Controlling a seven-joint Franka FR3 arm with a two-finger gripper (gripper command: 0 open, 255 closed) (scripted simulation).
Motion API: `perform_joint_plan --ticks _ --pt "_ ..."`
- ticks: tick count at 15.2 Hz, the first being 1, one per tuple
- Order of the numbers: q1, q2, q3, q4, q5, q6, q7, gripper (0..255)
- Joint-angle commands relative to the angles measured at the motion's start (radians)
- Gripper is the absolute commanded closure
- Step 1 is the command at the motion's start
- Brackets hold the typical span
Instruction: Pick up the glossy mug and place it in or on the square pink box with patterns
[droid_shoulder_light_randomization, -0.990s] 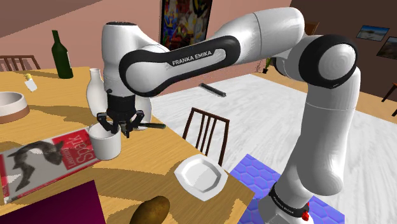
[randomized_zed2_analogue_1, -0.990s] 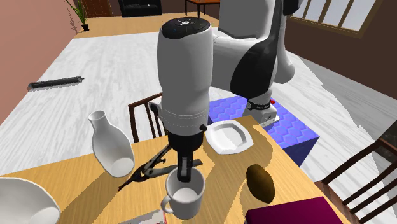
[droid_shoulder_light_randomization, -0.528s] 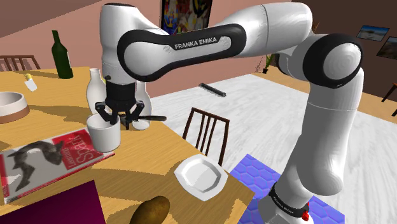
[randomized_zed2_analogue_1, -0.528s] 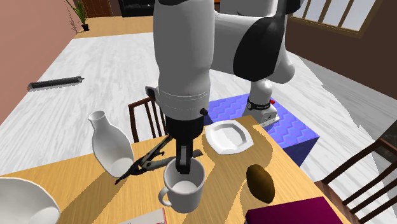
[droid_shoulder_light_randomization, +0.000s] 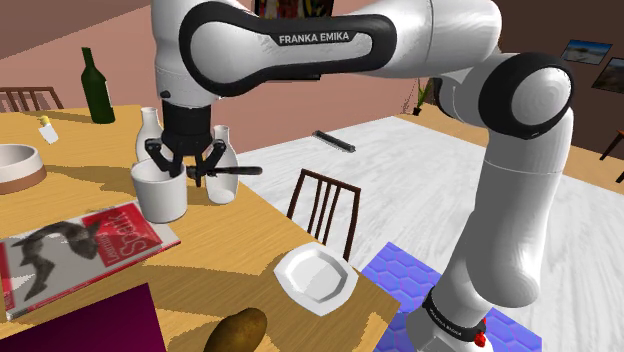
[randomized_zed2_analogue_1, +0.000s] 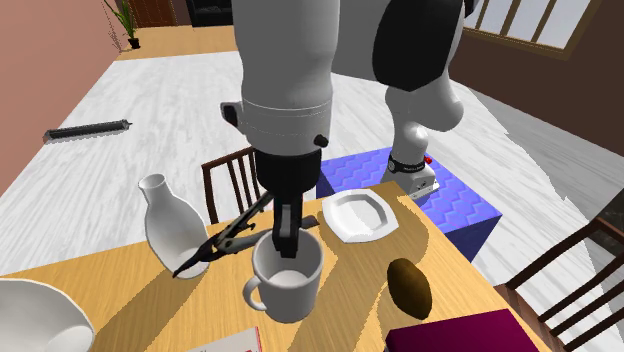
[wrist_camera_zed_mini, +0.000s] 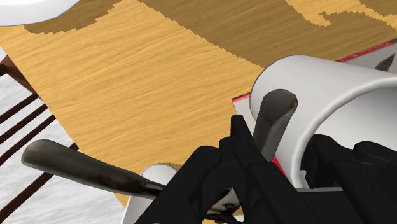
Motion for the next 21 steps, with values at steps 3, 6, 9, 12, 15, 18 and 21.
perform_joint_plan --ticks 3,6,9,12,15,18,21 --pt "0.003 0.000 0.002 0.053 0.001 -0.052 -0.002 255" --pt "0.007 0.004 0.003 0.098 0.000 -0.094 -0.002 255" --pt "0.012 0.010 0.004 0.146 -0.003 -0.137 -0.002 255" --pt "0.054 0.002 0.026 0.142 -0.008 -0.142 0.062 255" --pt "0.099 0.004 0.048 0.150 -0.019 -0.153 0.128 255" --pt "0.149 0.016 0.069 0.172 -0.034 -0.168 0.196 255" --pt "0.204 0.039 0.089 0.207 -0.055 -0.188 0.266 255"
